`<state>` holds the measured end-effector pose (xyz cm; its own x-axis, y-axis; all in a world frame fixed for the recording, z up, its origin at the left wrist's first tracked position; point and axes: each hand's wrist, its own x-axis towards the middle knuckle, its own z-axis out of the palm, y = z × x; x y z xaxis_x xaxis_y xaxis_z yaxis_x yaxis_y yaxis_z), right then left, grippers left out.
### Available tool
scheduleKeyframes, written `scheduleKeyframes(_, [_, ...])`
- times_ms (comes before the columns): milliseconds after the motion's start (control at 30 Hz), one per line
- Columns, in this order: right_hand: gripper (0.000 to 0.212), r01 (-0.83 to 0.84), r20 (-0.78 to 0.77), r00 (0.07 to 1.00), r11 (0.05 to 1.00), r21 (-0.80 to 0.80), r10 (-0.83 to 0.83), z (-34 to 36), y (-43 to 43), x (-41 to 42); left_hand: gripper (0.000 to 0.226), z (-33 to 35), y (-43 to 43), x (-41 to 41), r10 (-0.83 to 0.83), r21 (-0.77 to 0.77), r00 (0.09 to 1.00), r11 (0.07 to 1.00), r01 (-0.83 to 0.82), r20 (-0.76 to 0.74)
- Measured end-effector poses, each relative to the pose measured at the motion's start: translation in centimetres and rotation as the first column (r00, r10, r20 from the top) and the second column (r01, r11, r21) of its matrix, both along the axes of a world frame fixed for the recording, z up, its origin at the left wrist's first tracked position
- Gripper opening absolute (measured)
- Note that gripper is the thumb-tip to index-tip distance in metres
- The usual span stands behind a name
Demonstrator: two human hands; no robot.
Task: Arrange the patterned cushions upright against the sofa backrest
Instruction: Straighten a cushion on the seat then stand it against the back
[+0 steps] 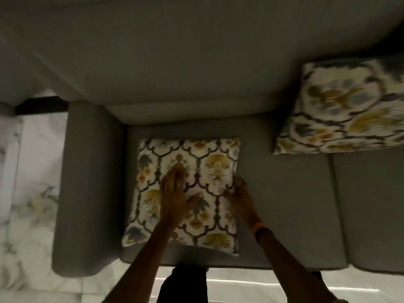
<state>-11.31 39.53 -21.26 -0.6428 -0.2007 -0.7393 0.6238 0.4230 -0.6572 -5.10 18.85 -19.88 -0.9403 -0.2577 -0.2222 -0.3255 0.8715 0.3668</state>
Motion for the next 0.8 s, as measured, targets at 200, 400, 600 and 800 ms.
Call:
scheduleKeyframes(200, [0.125, 0.107, 0.052, 0.993, 0.991, -0.078, -0.103, -0.5, -4.9, 1.1, 0.119, 0.0, -10.9, -0.8, 0.578, 0.365, 0.665, 0.559, -0.745, 0.472])
scheduleKeyframes(400, [0.083, 0.056, -0.201, 0.976, 0.988, -0.144, -0.085, 4.3, -8.3, -1.4, 0.103, 3.9, -16.2, -2.0, 0.587, 0.678, 0.721, 0.362, -0.64, 0.367])
scheduleKeyframes(600, [0.117, 0.07, -0.483, 0.868, 0.992, -0.103, -0.112, 6.8, -12.9, -8.1, 0.103, 6.7, -20.9, -4.8, 0.565, 0.742, 0.821, 0.584, -0.328, -0.083])
scheduleKeyframes(800, [0.111, -0.034, -0.436, 0.9, 0.989, -0.141, -0.031, 5.0, -16.3, -11.3, 0.141, 2.3, -23.4, -8.2, 0.361, 0.673, 0.924, 0.654, -0.346, 0.125])
